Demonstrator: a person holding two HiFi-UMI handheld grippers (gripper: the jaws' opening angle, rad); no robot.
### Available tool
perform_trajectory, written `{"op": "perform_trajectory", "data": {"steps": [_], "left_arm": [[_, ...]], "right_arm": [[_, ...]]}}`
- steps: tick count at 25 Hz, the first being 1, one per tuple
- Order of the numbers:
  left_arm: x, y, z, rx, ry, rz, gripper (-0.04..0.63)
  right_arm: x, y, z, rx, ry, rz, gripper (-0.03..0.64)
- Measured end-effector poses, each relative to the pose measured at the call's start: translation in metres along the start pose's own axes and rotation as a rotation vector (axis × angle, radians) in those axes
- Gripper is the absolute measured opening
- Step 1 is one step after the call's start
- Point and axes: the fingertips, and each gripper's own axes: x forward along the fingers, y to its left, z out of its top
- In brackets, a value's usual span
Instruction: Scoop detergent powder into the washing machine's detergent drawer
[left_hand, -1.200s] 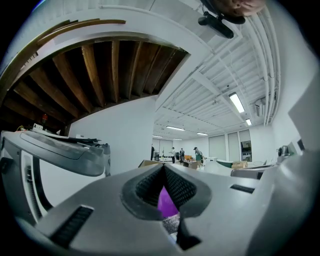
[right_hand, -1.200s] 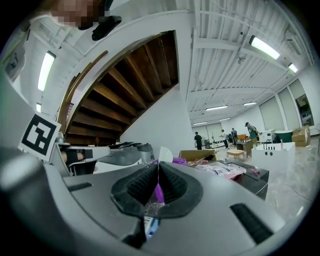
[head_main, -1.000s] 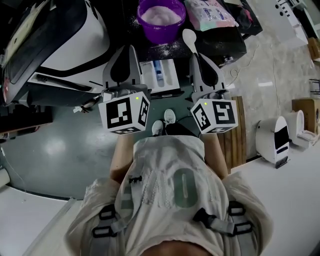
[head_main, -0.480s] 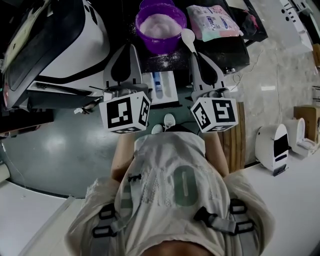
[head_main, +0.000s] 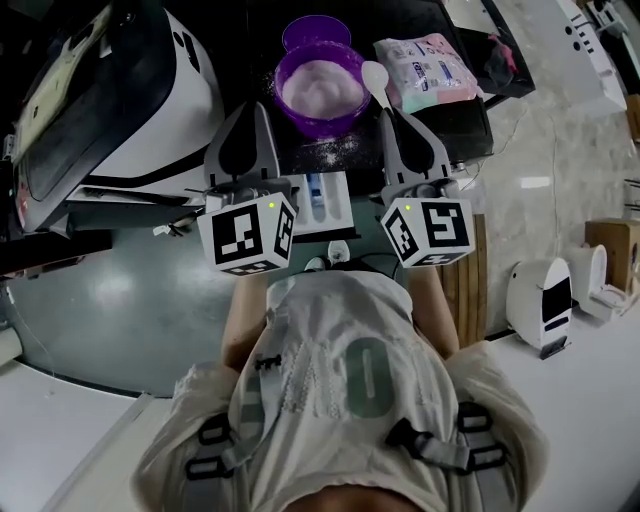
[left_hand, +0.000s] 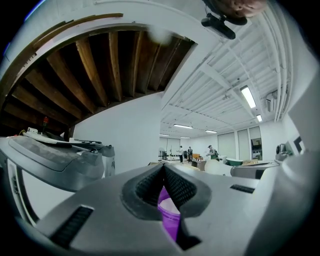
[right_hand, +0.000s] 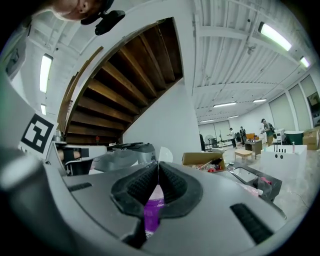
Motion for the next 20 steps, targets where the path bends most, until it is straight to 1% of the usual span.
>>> {"op": "perform_trajectory", "data": {"steps": [3,13,16,20], "left_arm": [[0.007,0.002,0.006,-0.003,-0.005,0.002,0.02],[0.017,-0.004,0.008,-0.014,-0.005,-0.01,0.02],[0.019,-0.002,0.007,-0.017,-0.001,-0.005,0.02],[0.019,0.003,0.005,-0.017,0.006,0.003,0.02]], "right_arm": [[0.008,-0.002,0.007,-0.016,-0.001,0.003,0.011],[0.013,-0.007,0.011,-0.028,0.014,0.0,0.011],[0.02,-0.007,0.014,-0.078,0.047,0.029,0.011],[0.039,-0.007,0.021,-0.185,0.118,0.098,0.011]]}}
